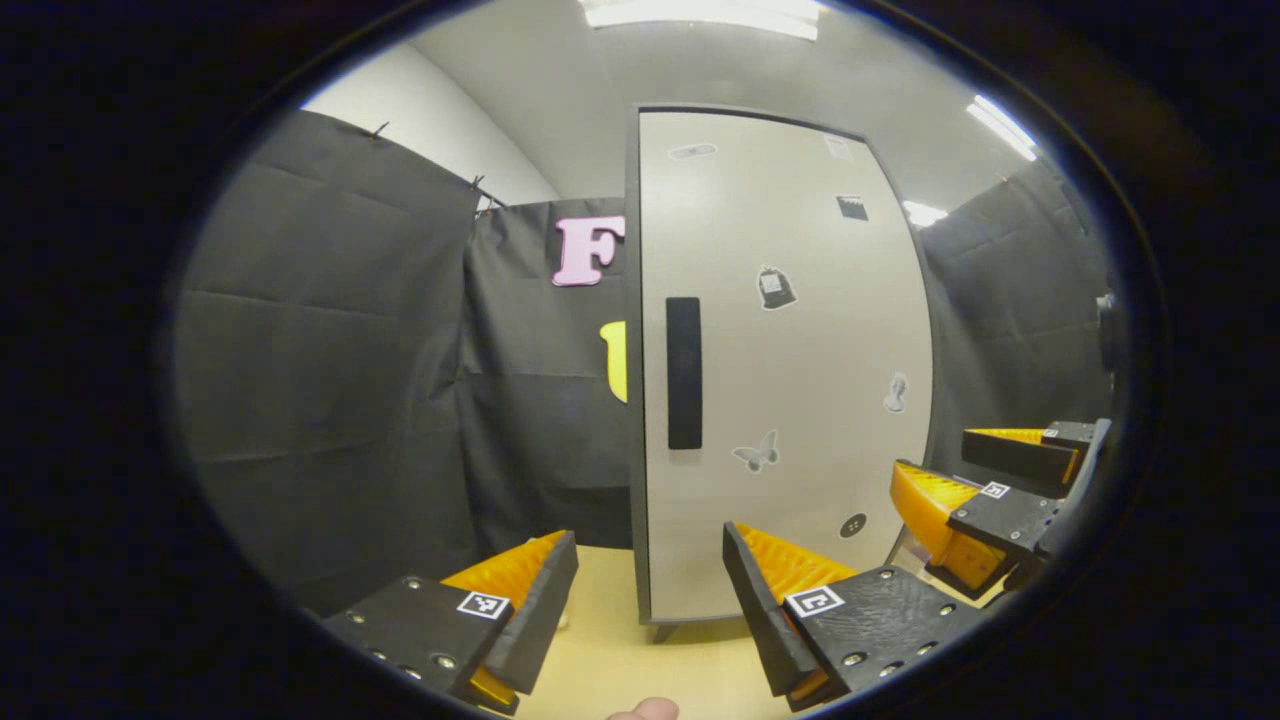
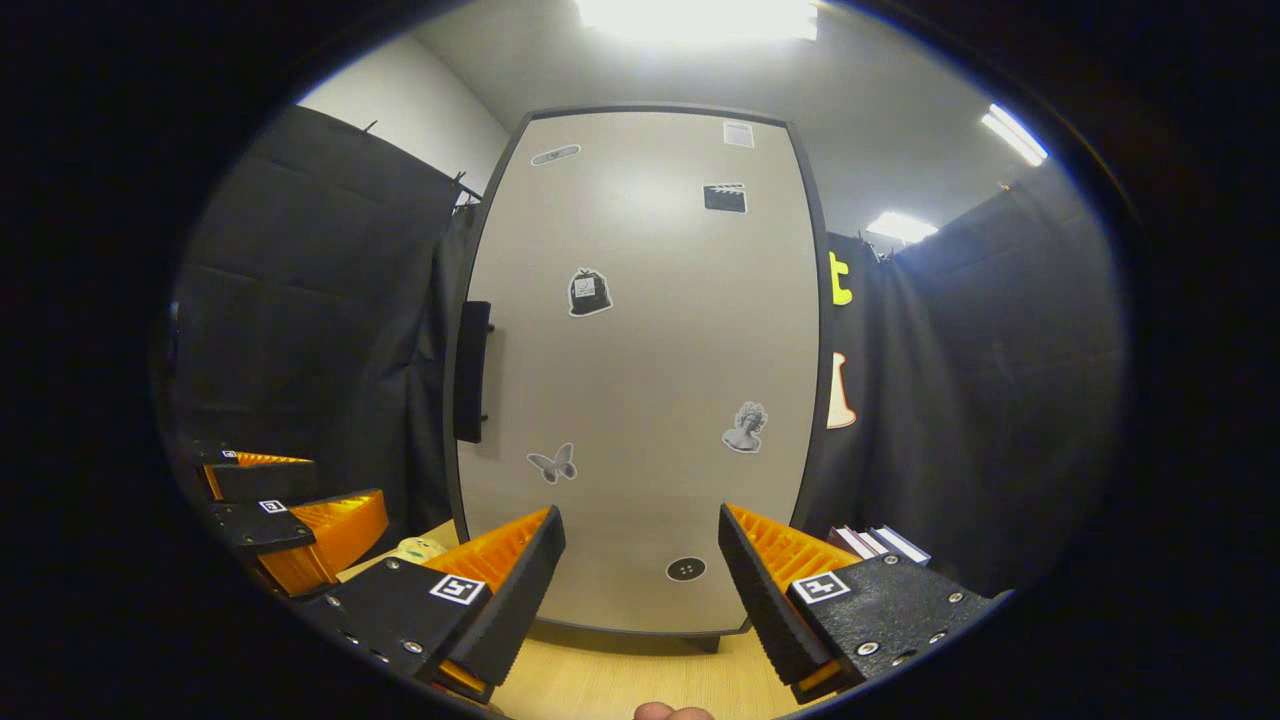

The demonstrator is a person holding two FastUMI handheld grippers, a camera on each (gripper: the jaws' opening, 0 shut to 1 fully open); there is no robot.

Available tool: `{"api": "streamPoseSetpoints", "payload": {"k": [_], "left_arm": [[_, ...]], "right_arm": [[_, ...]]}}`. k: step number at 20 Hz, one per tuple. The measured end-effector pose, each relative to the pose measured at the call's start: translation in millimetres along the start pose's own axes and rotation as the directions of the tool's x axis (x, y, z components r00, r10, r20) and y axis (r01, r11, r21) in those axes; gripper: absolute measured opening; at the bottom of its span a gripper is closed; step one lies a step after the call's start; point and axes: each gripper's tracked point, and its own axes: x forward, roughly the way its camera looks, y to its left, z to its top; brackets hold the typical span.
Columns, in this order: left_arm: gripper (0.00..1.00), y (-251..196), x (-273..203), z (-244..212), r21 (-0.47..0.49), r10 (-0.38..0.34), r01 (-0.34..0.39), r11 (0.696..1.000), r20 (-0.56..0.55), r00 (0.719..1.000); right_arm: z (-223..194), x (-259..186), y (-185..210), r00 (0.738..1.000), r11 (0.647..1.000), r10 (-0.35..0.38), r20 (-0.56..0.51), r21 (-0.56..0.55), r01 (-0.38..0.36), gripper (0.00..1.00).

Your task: Open the cabinet door with the right hand, grasp the bottle in the cabinet with the left hand and place it on the coaster, then close the cabinet door with the right hand.

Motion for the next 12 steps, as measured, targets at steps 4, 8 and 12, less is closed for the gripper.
{"api": "streamPoseSetpoints", "payload": {"k": [4, 8, 12], "left_arm": [[0.84, -7.9, -3.6, 5.3, 0.011, -0.026, 0.026, 1.0, 0.019, 0.999], [0.84, -8.8, -9.5, 7.8, 0.045, -0.041, 0.04, 0.998, 0.033, 0.999], [0.84, -4.4, -28.6, 2.3, 0.052, -0.043, 0.041, 0.998, 0.043, 0.998]], "right_arm": [[1.7, 7.4, -1.5, 1.0, 1.0, 0.001, 0.0, -0.006, -0.001, 0.95], [8.4, 16.9, -2.2, 1.0, 1.0, -0.001, 0.016, -0.017, 0.002, 0.95], [19.4, 27.6, 4.2, 0.999, 1.0, 0.011, 0.034, -0.014, -0.011, 0.95]]}}
